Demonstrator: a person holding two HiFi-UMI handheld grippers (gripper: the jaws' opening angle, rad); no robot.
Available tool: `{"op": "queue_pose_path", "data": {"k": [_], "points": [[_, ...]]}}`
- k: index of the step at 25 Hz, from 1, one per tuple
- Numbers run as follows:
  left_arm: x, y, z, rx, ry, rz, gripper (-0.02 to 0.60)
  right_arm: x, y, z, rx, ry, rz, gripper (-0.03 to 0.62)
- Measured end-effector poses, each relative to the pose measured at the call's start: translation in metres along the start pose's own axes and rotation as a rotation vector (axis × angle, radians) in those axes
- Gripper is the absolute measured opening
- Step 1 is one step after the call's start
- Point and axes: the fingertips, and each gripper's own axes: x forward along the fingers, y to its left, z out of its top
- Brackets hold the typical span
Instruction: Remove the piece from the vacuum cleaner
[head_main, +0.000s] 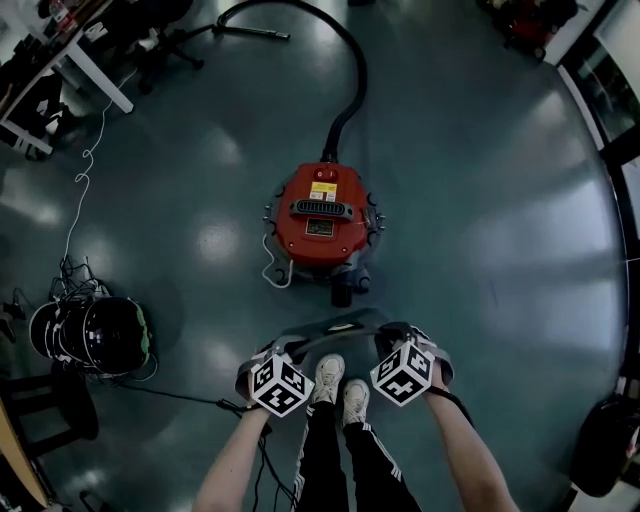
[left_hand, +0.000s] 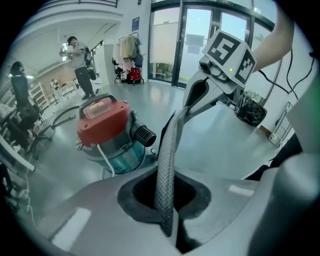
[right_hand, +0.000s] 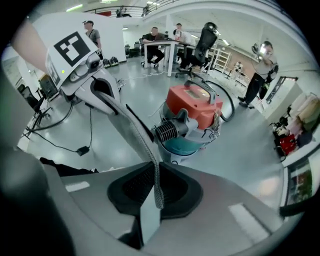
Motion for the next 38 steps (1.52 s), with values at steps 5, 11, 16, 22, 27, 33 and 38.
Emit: {"op": "queue_pose_path", "data": {"k": [5, 11, 16, 22, 27, 33, 38], "points": [[-0.076, -0.016, 0.034, -0.112, -0.109, 0.039, 0.009, -0.08, 0.006, 0.024, 0.105, -0.093, -0.013, 0.054], [-0.209, -0.026, 0.11, -0.187, -0.335, 0.09, 0.017, -0.224, -0.012, 0.085, 0.296, -0.335, -0.082, 0.055], [-0.338, -0.012, 0.181, -0.339, -0.649, 0.156, 0.094, -0.352, -0.044, 0.149, 0.491, -0.605, -0.137, 0.054], [-0.456, 0.015, 0.227, -0.373, -0.899, 0.267, 0.13, -0.449, -0.056, 0.196, 0.538, -0.75, -0.192, 0.054], [-0.522, 0.047, 0.226, -0.385, -1.038, 0.399, 0.132, -0.505, -0.078, 0.205, 0.62, -0.877, -0.265, 0.053], [-0.575, 0.064, 0.251, -0.345, -1.149, 0.506, 0.13, -0.551, -0.084, 0.226, 0.565, -0.993, -0.346, 0.053], [-0.585, 0.059, 0.27, -0.322, -1.173, 0.534, 0.053, -0.565, -0.085, 0.235, 0.568, -1.04, -0.358, 0.052]]}}
